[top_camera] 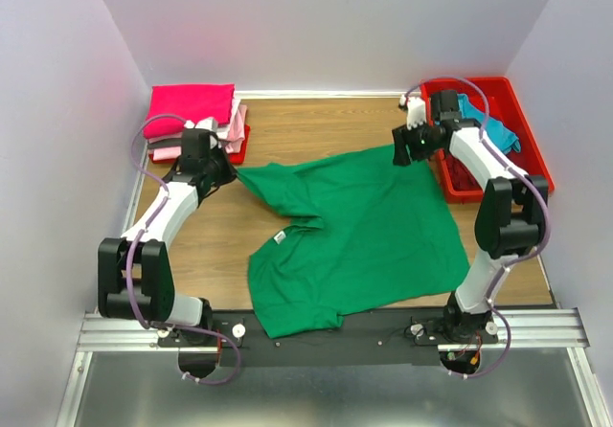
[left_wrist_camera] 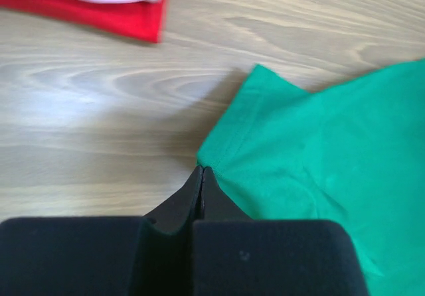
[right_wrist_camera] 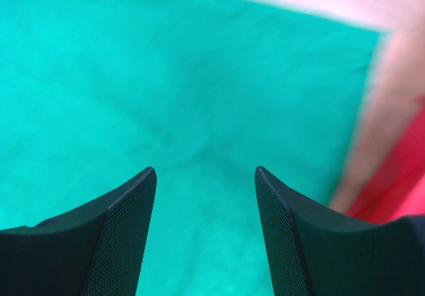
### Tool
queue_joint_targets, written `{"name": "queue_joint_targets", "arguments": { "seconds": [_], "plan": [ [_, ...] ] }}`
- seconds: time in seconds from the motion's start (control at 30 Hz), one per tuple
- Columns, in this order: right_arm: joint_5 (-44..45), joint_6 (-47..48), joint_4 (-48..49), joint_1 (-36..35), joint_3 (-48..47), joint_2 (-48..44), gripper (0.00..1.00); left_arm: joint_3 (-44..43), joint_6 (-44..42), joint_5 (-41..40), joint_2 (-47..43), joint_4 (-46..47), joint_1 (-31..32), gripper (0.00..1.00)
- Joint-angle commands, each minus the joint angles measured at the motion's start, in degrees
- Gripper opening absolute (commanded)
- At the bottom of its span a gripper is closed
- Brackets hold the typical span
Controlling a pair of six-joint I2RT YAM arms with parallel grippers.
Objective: Fold and stack the t-shirts
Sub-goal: Flatten the tshirt out
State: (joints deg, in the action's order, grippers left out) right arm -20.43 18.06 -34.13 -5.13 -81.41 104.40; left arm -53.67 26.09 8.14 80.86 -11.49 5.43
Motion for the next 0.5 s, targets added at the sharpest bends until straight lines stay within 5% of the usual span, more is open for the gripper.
{"name": "queue_joint_targets", "arguments": {
  "seconds": [0.0, 0.2, 0.47],
  "plan": [
    [6.88, -3.2, 0.2, 0.56, -8.04, 5.63, 0.68, 1.98, -2.62, -1.47, -0.44, -1.44, -4.97, 0.0],
    [7.95, -5.41, 0.12, 0.56, -18.86, 16.96, 0.68, 4.71, -4.2, 2.75, -1.14, 0.5, -12.54, 0.0],
    [-0.83, -8.66, 0.12, 0.47, -36.35, 32.34, 0.67, 4.45, -4.55, 9.0, 2.02, 1.55, -12.64, 0.0]
  ]
}}
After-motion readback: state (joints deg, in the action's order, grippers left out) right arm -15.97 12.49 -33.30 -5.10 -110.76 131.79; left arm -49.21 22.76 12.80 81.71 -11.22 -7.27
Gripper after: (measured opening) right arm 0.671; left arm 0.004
